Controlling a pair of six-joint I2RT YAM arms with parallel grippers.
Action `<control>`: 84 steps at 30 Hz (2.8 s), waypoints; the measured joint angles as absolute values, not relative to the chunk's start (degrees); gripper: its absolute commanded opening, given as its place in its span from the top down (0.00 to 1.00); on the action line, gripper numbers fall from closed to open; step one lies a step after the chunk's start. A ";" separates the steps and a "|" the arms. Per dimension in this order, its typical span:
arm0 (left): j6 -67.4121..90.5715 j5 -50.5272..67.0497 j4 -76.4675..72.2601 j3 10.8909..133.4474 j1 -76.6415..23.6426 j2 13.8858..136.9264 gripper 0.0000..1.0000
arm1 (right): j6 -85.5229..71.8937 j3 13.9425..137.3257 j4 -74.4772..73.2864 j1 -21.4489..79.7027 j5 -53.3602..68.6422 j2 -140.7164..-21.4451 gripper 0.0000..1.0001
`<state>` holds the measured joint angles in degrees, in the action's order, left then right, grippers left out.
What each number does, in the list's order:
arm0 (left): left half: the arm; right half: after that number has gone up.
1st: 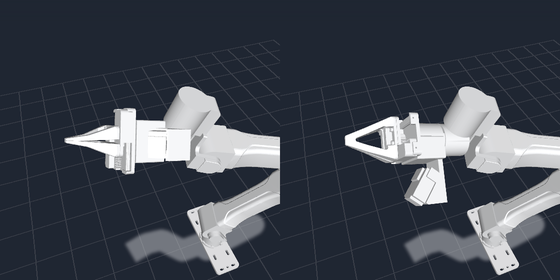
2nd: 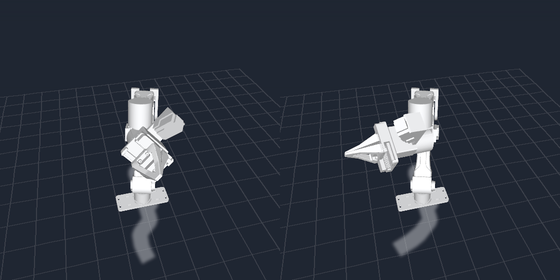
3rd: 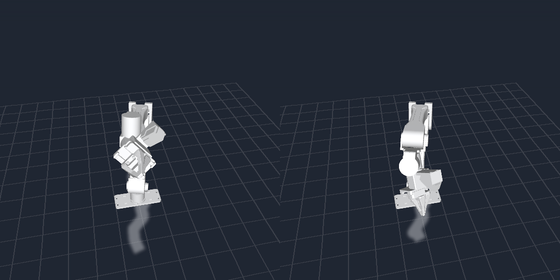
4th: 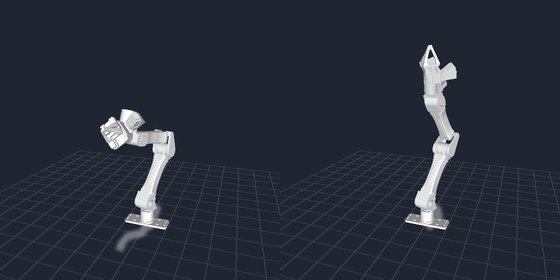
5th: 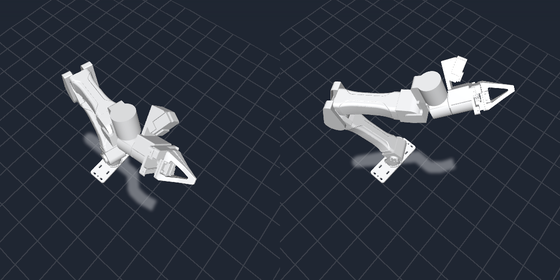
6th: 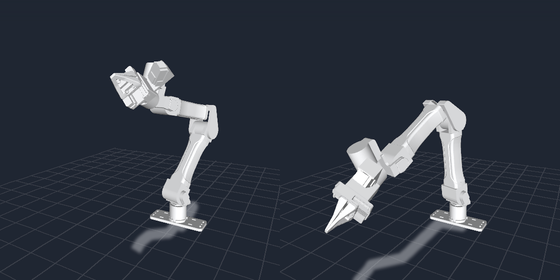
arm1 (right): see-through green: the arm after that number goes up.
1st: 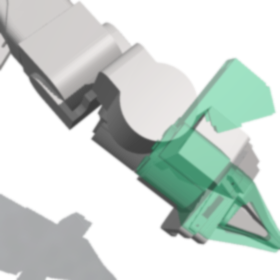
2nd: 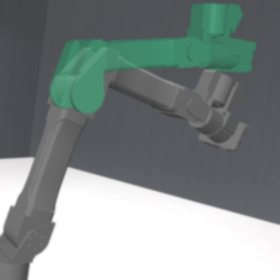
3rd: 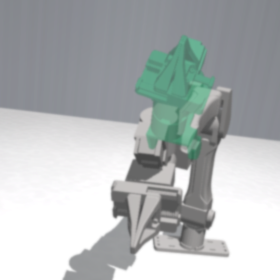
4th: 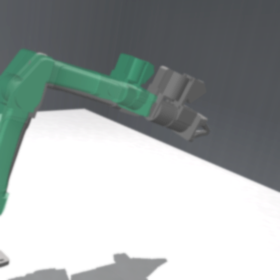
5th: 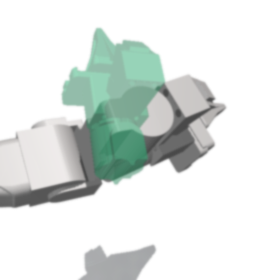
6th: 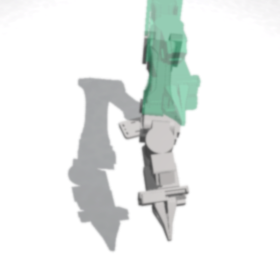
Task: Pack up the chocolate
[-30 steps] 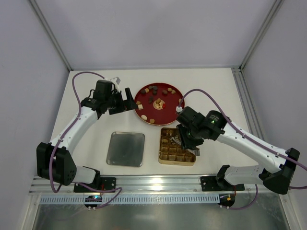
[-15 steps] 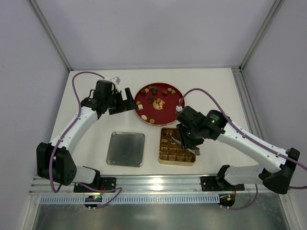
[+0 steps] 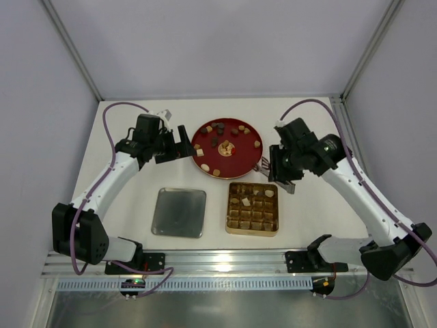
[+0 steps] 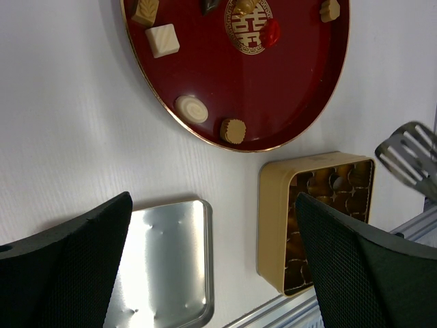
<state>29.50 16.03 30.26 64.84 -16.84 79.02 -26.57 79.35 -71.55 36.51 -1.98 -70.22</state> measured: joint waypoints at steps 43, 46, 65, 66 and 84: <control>29.56 16.51 30.20 64.77 -16.73 79.57 0.00 | -15.33 90.96 -40.95 1.43 1.52 -119.22 0.43; 29.56 16.51 30.13 64.58 -16.73 80.51 0.00 | -15.29 90.96 -41.32 1.43 1.50 -119.31 0.36; 29.52 12.36 30.63 63.64 -16.73 82.67 0.00 | -15.62 92.44 -44.23 1.43 1.43 -116.95 0.07; 29.52 11.88 30.96 63.64 -16.73 82.67 0.00 | -15.84 92.40 -44.21 1.48 1.69 -115.61 0.06; 34.24 -2.55 38.83 57.63 -27.90 73.60 0.00 | -20.80 69.43 -37.08 21.37 3.49 -76.31 0.05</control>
<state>34.24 -2.55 38.83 57.63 -27.90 73.60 -20.80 69.43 -37.08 21.37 3.49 -76.31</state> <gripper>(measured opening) 0.996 0.944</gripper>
